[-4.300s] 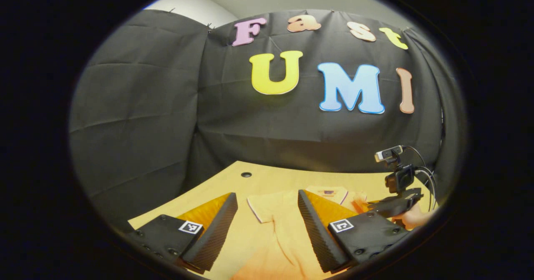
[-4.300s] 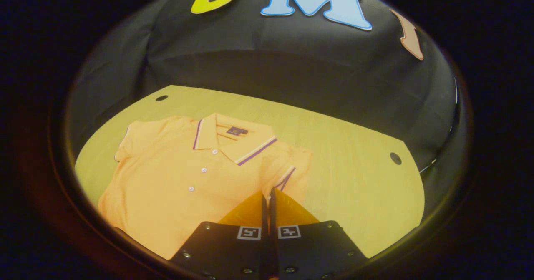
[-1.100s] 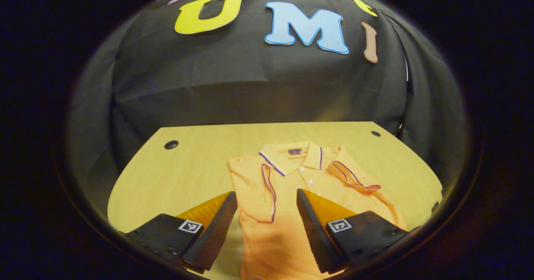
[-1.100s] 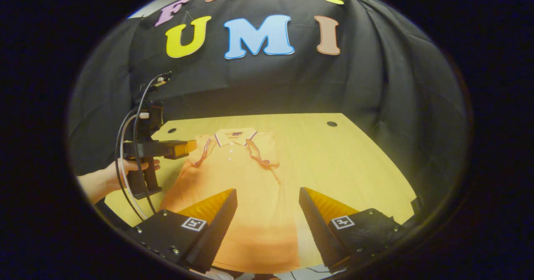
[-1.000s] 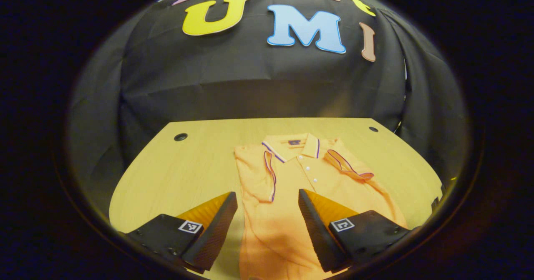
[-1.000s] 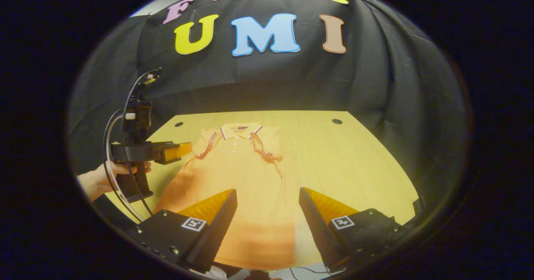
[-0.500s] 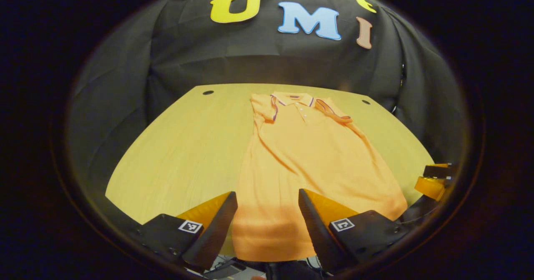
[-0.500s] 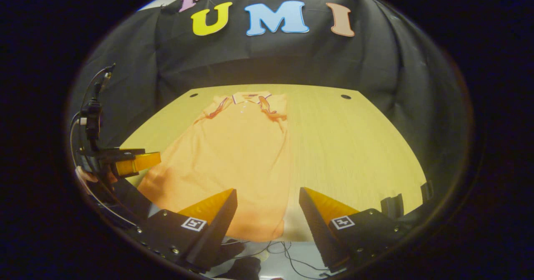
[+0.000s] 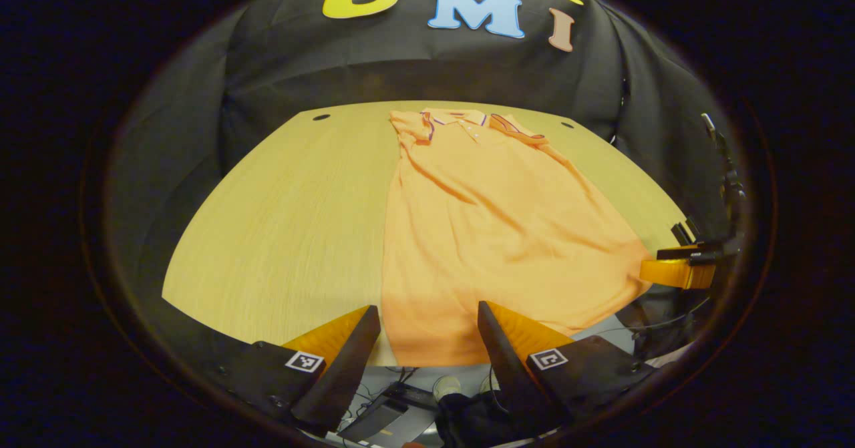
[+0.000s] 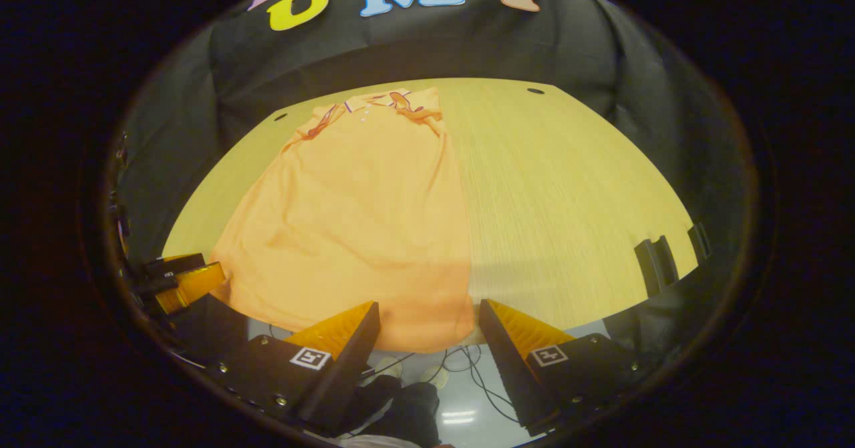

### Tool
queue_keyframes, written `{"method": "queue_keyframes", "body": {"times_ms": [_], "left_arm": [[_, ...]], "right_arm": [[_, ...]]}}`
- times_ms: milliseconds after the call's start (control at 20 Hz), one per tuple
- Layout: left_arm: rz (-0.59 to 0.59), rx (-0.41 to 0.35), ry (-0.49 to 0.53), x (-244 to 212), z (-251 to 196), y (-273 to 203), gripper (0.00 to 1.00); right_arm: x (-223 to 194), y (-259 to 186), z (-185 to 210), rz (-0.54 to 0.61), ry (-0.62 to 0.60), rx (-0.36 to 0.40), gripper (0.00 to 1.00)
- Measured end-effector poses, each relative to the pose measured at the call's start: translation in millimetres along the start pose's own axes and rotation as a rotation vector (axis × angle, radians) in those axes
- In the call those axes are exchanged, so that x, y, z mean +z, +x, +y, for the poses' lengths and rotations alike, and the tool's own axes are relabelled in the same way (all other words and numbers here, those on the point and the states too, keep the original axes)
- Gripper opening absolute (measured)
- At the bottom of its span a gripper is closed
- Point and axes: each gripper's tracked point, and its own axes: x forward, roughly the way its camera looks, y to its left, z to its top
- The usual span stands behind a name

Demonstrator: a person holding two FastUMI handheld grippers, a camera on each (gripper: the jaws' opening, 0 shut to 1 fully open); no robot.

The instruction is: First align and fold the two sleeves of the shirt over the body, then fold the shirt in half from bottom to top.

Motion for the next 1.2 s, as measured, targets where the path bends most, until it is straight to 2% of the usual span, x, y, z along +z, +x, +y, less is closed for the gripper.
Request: {"method": "queue_keyframes", "body": {"times_ms": [200,300,400,450,500,550,600,700,750,800,900,1050,1200], "left_arm": [[0.019,-0.003,0.082,-8,0,10,0.96],[0.011,-0.008,0.099,-7,-5,10,0.94],[0.000,-0.029,0.108,-6,-12,14,0.63],[-0.006,-0.030,0.099,-5,-13,15,0.47],[-0.005,-0.026,0.085,-5,-14,15,0.30],[0.008,-0.020,0.050,-4,-14,16,0.13],[0.017,-0.016,0.027,-4,-15,16,0.10],[0.031,0.030,-0.056,-1,-14,14,0.07],[0.030,0.058,-0.093,4,-12,12,0.06],[0.008,0.085,-0.123,14,-15,10,0.06],[-0.019,0.130,-0.140,33,-20,2,0.06],[-0.108,0.157,-0.150,82,-41,-10,0.06],[-0.199,0.154,-0.125,140,-64,-13,0.07]], "right_arm": [[-8,10,3,0.012,-0.055,-0.058,0.96],[-9,11,5,0.021,-0.022,-0.074,0.94],[-7,13,5,0.013,0.008,-0.084,0.62],[-5,14,5,0.009,0.022,-0.081,0.52],[-5,14,7,0.016,0.031,-0.065,0.27],[-7,14,8,0.026,0.045,-0.049,0.13],[-6,13,10,0.035,0.050,-0.024,0.05],[-2,13,14,0.040,0.065,0.053,0.04],[5,10,14,0.034,0.070,0.095,0.00],[24,5,14,-0.005,0.059,0.147,0.00],[50,-3,13,-0.051,0.043,0.216,0.00],[92,-15,26,-0.142,0.048,0.376,0.00],[120,-14,22,-0.196,-0.014,0.404,0.00]]}}
